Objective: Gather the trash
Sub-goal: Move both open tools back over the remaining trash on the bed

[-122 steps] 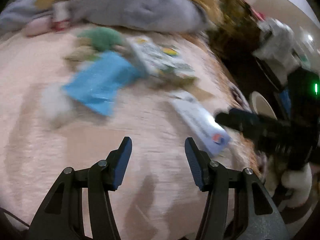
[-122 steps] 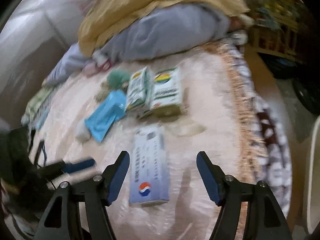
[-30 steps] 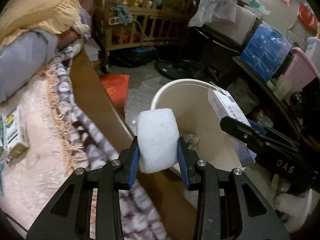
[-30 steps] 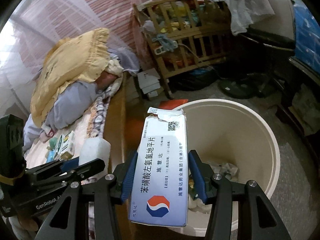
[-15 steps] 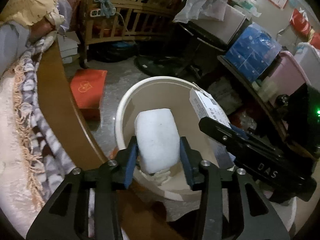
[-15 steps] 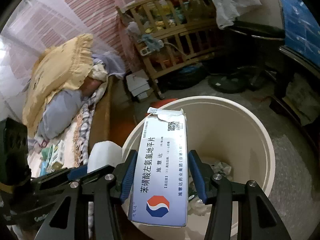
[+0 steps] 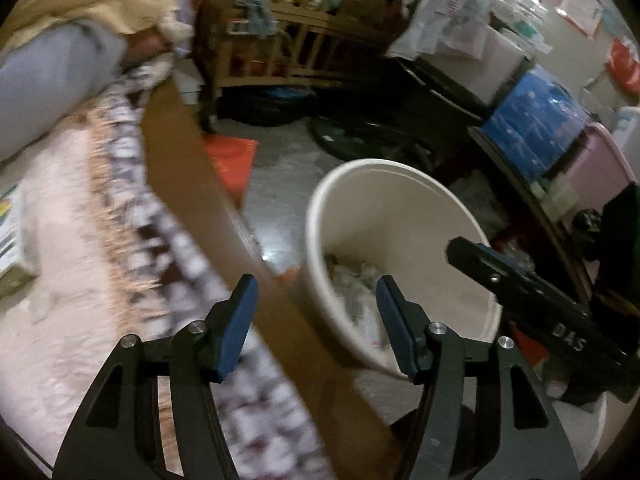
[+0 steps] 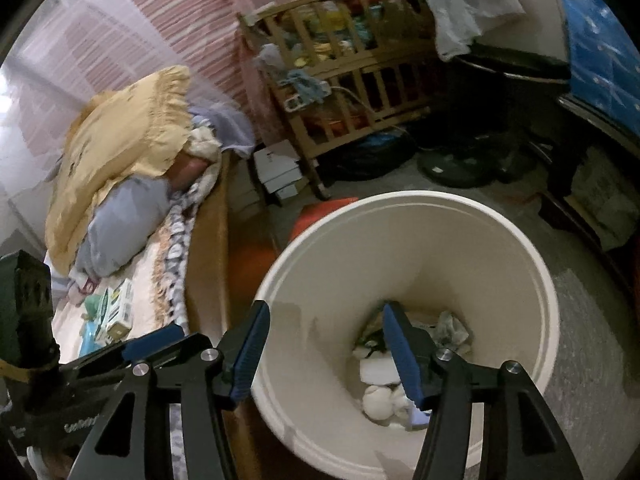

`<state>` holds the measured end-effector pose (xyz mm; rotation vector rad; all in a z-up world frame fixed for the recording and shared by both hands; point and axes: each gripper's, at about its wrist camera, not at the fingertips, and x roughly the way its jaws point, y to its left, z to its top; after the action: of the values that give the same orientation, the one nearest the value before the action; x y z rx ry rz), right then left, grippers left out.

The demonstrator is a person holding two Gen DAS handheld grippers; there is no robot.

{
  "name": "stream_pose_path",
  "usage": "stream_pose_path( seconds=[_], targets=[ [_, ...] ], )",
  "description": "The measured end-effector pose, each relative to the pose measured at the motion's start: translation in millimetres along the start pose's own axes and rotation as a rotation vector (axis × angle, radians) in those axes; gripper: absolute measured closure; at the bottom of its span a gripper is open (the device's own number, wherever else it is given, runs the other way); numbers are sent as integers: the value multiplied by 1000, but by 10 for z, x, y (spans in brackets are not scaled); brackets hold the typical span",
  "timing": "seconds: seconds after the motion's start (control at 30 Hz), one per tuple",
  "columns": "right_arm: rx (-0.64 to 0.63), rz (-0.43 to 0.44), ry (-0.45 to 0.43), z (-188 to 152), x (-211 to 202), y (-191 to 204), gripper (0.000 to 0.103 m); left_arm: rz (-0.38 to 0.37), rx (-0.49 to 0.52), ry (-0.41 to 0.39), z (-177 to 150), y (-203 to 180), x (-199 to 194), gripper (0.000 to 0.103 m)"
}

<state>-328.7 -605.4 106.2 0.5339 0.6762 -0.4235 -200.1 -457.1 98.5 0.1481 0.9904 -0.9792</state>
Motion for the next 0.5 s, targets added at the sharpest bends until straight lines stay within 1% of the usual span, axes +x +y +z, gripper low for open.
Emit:
stream_pose_path(
  seconds=[0.07,0.2,0.37,0.5],
  targets=[
    [-20,10,1,-14,1,112,46,44,-15,-20,-34,123,-122,43],
    [-80,40,5,-66,9,429,38,113,-29,-58,-98,357,-343,43],
    [-146,90,19,-137,54,824,37,205,-44,-94,-215,667,-633,43],
    [-196,132,41,-202,132,1159,37,254,-75,-115,-308,926,-841,43]
  ],
)
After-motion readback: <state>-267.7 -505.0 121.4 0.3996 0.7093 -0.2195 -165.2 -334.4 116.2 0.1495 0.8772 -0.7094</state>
